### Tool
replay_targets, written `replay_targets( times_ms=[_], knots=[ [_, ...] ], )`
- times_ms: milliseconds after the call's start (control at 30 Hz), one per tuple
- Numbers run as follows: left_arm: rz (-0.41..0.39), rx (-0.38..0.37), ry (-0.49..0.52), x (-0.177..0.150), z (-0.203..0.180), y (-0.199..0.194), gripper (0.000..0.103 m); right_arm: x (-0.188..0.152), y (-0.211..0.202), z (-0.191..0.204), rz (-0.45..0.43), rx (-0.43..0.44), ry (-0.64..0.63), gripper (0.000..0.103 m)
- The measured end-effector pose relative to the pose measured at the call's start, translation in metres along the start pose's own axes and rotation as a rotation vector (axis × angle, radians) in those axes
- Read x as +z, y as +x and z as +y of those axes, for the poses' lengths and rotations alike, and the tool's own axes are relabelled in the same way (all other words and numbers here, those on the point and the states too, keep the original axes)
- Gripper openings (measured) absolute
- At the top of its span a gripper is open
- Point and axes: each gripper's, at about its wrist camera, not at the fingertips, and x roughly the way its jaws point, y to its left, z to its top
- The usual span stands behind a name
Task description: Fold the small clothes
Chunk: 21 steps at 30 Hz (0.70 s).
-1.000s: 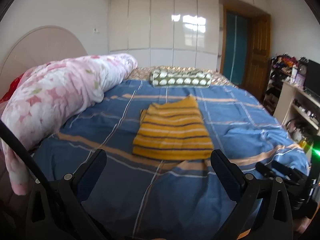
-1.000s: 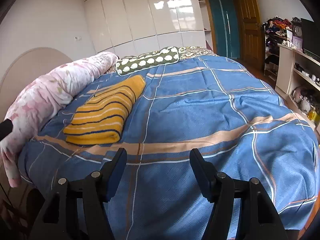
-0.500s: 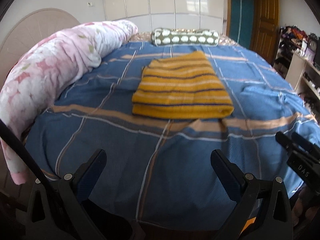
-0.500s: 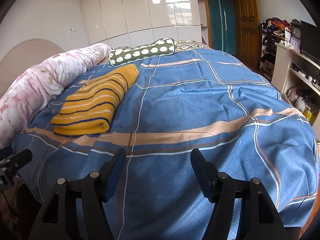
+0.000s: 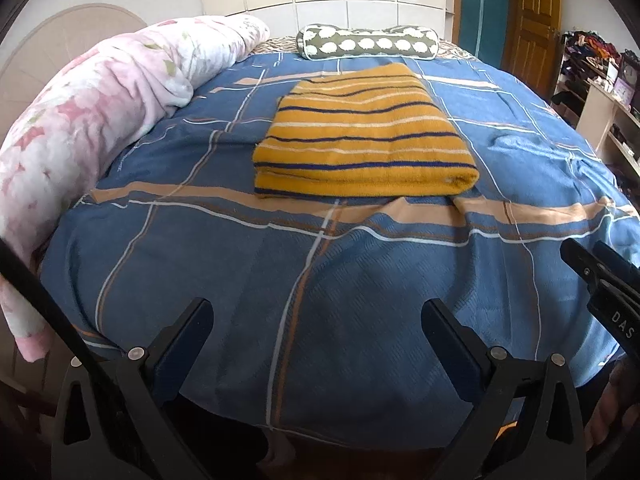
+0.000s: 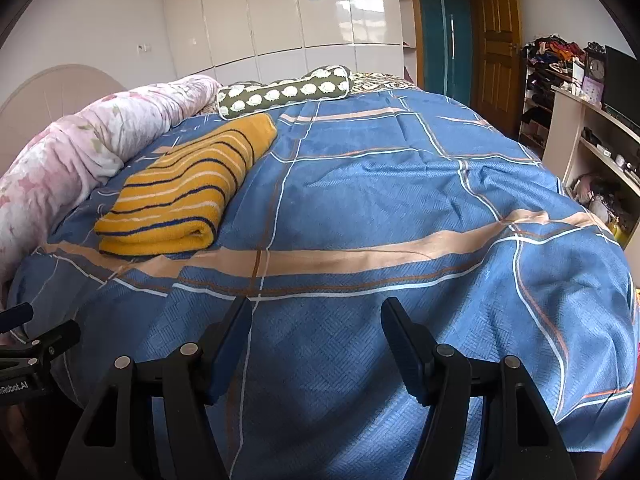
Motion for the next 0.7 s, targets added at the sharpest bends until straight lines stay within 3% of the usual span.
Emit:
replay_targets(
  times_ms=[700],
  knots=[
    [0.127, -0.022, -0.002, -0.018, -0.004, 0.042, 0.103, -0.01, 0.019, 0.002, 0.053, -0.027, 0.013, 0.072]
  ],
)
